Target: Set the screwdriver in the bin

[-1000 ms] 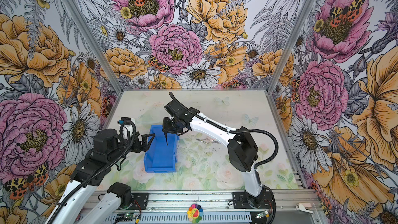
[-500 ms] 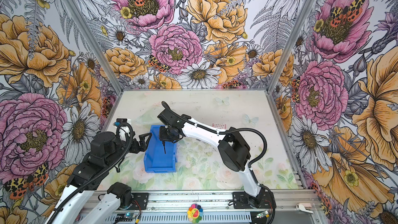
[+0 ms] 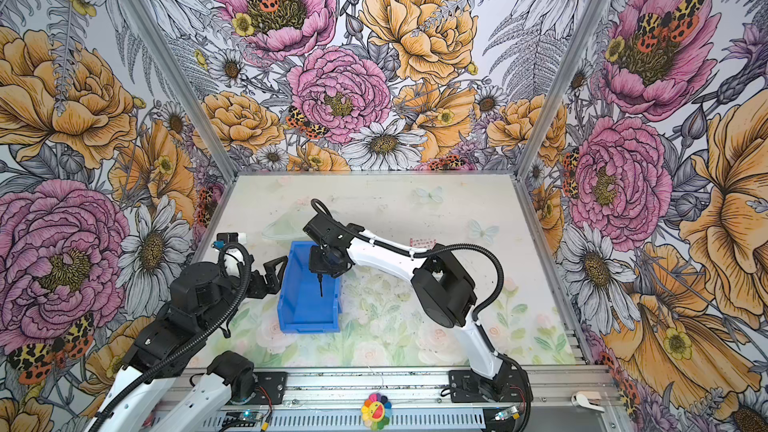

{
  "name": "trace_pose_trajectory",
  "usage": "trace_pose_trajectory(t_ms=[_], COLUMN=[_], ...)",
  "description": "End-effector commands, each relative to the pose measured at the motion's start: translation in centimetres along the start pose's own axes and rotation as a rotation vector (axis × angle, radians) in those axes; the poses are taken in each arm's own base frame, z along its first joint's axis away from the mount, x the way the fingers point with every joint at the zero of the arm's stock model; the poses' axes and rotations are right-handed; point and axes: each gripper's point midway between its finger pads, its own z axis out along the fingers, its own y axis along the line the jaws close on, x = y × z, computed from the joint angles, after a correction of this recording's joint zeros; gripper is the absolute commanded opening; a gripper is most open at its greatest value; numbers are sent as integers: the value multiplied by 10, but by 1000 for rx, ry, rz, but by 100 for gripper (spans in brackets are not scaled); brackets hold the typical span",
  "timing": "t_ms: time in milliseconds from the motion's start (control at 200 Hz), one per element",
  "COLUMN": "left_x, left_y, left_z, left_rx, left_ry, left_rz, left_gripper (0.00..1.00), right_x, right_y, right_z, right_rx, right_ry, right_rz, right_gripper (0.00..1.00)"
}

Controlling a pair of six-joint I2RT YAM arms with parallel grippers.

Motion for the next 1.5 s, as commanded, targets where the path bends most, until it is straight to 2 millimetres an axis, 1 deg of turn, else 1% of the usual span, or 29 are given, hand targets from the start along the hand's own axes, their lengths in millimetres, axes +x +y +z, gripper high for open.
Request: trace_pose_trajectory(t_ms=[0, 80, 100, 225, 305, 420, 530, 576, 641, 736, 871, 951, 1031, 1071, 1351, 1421, 1496], left_x=[3, 3, 1, 1, 1, 2, 1, 2, 1, 2, 3, 4, 3, 3, 4, 3, -1], left_y=[7, 5, 9, 9, 10, 10, 11, 11, 11, 13, 11, 11, 11, 11, 11, 12, 16], left_z=[-3, -5, -6, -10, -11, -10, -11, -12, -12, -11, -8, -8, -10, -10, -4, -2, 0], left_rx=[-42, -37, -62, -71, -79, -83, -84, -84, -85, -96, -96, -92, -89, -90, -104, -118, -145], left_ry=[-8, -13, -23, -34, -42, -39, -41, -42, -45, -40, -26, -23, -25, -29, -5, -2, -6], left_rz=[-12, -9, -8, 0, 1, 2, -2, -2, -2, 2, 0, -8, -10, -12, -3, -4, -10], left_gripper=[99, 99, 99, 99, 99, 99, 99, 99, 99, 99, 99, 99, 99, 99, 99, 99, 99], right_x=[-4, -4, -4, -6, -7, -9, -14, -16, -18, -20, -23, -26, -33, -36, -55, -61, -71], right_y=[3, 3, 3, 4, 6, 11, 16, 19, 25, 35, 37, 41, 47, 47, 50, 44, 29], right_z=[7, 10, 11, 10, 8, 5, -1, -4, -9, -18, -25, -32, -47, -55, -124, -142, -165], right_rx=[0, 2, 4, 4, -1, -13, -29, -39, -61, -90, -98, -108, -118, -114, -108, -108, -95], right_ry=[-6, -4, -4, -10, -13, -17, -29, -34, -39, -45, -57, -74, -114, -136, -306, -338, -383], right_rz=[-23, -24, -24, -36, -45, -58, -65, -72, -83, -99, -98, -103, -124, -129, -214, -231, -237], right_gripper=[8, 10, 10, 14, 19, 30, 37, 39, 41, 46, 47, 47, 47, 47, 49, 50, 51])
